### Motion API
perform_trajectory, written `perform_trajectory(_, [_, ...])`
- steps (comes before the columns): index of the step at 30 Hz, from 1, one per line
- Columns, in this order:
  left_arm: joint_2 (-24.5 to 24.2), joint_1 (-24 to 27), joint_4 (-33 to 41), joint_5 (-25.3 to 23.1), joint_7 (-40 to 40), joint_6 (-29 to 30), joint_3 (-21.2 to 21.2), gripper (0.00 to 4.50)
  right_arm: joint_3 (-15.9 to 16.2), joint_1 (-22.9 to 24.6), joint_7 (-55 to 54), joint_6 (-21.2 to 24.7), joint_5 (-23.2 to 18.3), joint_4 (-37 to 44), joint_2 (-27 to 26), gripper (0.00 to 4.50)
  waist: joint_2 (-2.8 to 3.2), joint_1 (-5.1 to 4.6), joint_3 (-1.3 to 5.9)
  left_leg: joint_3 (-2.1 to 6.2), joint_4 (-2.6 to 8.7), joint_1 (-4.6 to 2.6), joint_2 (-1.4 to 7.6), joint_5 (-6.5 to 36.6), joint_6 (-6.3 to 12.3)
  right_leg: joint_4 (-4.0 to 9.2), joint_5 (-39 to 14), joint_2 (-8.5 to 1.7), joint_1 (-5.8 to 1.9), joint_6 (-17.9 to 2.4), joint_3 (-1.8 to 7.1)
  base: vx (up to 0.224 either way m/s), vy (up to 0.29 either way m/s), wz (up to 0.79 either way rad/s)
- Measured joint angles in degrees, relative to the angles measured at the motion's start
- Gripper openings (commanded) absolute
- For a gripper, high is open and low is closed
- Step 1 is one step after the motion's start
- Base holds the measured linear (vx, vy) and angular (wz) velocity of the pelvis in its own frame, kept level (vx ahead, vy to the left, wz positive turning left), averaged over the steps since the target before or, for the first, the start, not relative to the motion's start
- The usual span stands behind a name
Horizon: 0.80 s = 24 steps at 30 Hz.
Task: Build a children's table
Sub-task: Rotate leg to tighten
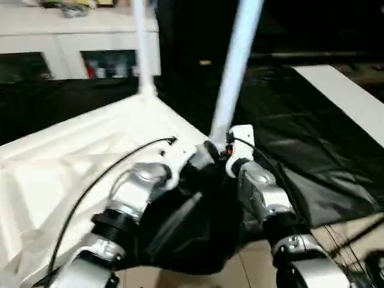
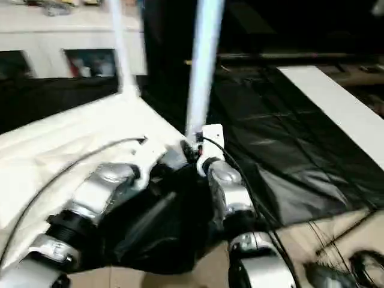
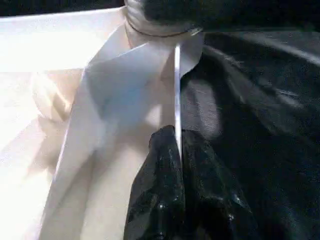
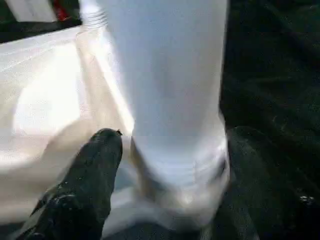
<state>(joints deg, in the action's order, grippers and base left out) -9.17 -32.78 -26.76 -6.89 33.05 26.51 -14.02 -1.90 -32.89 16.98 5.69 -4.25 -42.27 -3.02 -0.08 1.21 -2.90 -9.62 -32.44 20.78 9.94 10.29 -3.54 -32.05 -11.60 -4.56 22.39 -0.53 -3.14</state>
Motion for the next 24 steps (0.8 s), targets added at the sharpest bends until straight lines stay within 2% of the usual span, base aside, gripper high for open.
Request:
perform_trajectory(2, [-0.6, -0.4, 0.0, 0.0, 0.5, -0.8, 0.2, 0.00, 1.7, 1.6, 2.3, -0.1, 0.0, 1.8, 0.1, 4.13, 0.05, 0.09, -0.20, -0.05, 0.02, 0.43, 0.01, 0.0, 0.05, -0.04, 0.7, 0.00, 0.60, -0.3, -0.01, 0.000, 0.000, 0.00])
perform_trajectory(4, [-1.7, -0.4, 0.4, 0.3, 1.9, -1.6, 0.1, 0.00, 2.8, 2.8, 4.9, -0.1, -0.1, 4.6, 1.6, 4.27, 0.05, 0.53, -0.40, -0.15, 0.00, 0.53, 0.05, -0.2, 0.33, -0.04, 1.9, -0.02, 0.78, -0.3, 0.00, 0.000, 0.000, 0.00])
perform_trajectory(8, [-4.8, 0.5, 2.3, 0.8, 6.5, -3.5, -0.6, 0.00, 4.3, 5.7, 11.5, 0.1, -0.6, 11.0, 5.6, 4.27, 0.28, 1.01, -0.64, -0.17, 0.66, 0.49, 0.15, -0.3, 0.31, -0.09, 2.1, -0.01, 0.96, -0.3, -0.23, 0.000, 0.000, 0.00])
perform_trajectory(12, [-8.5, 2.2, 5.0, 2.5, 12.1, -5.8, -1.0, 0.00, 5.4, 6.9, 17.3, -0.4, -0.8, 18.3, 11.4, 4.27, 0.31, 1.85, -0.65, -0.20, 0.66, 0.51, 0.49, -0.3, 0.15, -0.33, 3.2, 0.06, 1.03, 0.1, -0.50, 0.044, -0.030, 0.03])
perform_trajectory(15, [-11.4, 3.8, 7.0, 4.0, 16.7, -8.1, -1.1, 0.00, 4.9, 8.4, 20.2, -0.8, -1.8, 21.9, 14.5, 4.27, 0.35, 2.40, -0.64, -0.32, 0.64, 0.55, 1.03, -0.6, -0.28, -0.95, 2.6, 0.34, 1.22, -0.1, -0.70, 0.081, -0.038, 0.02])
perform_trajectory(18, [-14.1, 5.5, 9.3, 5.6, 20.7, -9.6, -0.9, 0.00, 6.1, 10.0, 24.3, -0.6, -2.6, 24.3, 16.1, 4.27, 0.45, 2.64, -0.63, -0.32, 0.60, 0.85, 1.09, -0.7, -0.20, -1.22, 2.1, 0.38, 1.56, -0.3, -0.76, 0.040, -0.013, 0.00])
perform_trajectory(21, [-15.6, 5.9, 10.3, 6.1, 23.5, -10.6, -1.2, 0.00, 8.6, 11.2, 29.5, 0.7, -2.9, 26.2, 18.2, 4.27, 0.46, 2.85, -0.64, -0.31, 0.39, 1.23, 1.08, -0.7, 0.07, -1.16, 2.0, 0.35, 1.74, -0.4, -0.79, 0.000, 0.000, 0.00])
perform_trajectory(24, [-17.7, 6.6, 10.8, 7.2, 26.4, -10.6, -1.3, 0.00, 10.5, 11.6, 33.7, 1.0, -2.9, 27.7, 21.0, 4.27, 0.45, 2.72, -0.64, -0.32, 0.08, 1.22, 1.08, -0.6, 0.12, -1.18, 2.1, 0.29, 1.62, -0.4, -0.77, 0.000, 0.000, 0.00])
